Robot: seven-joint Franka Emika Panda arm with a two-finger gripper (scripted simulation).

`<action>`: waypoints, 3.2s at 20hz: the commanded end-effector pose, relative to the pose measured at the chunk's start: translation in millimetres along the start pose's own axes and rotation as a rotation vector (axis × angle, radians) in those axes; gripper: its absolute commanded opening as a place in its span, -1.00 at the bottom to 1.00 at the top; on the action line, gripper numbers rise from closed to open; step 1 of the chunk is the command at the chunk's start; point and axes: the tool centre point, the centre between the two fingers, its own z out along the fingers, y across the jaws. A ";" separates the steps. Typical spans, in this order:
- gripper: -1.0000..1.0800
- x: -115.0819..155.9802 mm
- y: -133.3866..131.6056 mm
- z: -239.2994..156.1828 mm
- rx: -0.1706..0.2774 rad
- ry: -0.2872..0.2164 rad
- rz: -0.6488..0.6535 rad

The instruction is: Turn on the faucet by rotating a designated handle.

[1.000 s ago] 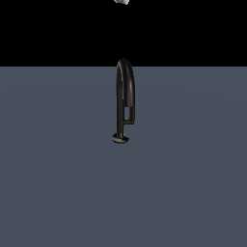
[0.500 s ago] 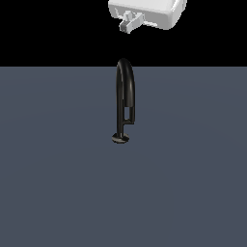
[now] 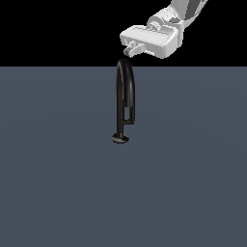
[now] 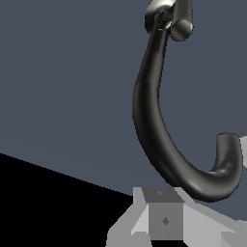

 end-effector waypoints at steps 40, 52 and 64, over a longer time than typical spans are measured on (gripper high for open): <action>-1.00 175.3 14.6 61.1 0.408 -0.472 0.419; -1.00 157.2 32.6 63.9 0.408 -0.472 0.418; -1.00 147.5 50.3 69.6 0.412 -0.468 0.415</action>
